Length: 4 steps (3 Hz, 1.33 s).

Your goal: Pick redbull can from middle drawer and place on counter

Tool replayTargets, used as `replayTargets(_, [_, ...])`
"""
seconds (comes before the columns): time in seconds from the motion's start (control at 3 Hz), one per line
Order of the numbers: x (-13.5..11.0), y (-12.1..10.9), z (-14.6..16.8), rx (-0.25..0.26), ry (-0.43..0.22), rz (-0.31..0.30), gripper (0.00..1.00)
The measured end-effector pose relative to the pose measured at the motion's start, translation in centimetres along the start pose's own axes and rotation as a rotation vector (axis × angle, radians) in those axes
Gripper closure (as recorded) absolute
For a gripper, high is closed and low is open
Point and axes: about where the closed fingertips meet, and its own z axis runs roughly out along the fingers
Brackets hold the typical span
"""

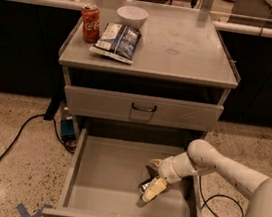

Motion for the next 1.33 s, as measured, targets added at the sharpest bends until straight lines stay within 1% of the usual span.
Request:
replayTargets(0.33, [0.4,-0.8,1.0,0.013,0.05,0.003,0.0])
replayTargets(0.67, [0.8,-0.9,1.6,-0.01,0.063,-0.021,0.0])
replayTargets(1.0, [2.4,-0.7,2.0,-0.056,-0.075,-0.013,0.0])
replayTargets(1.33, [2.4,-0.7,2.0,-0.056,-0.075,-0.013,0.0])
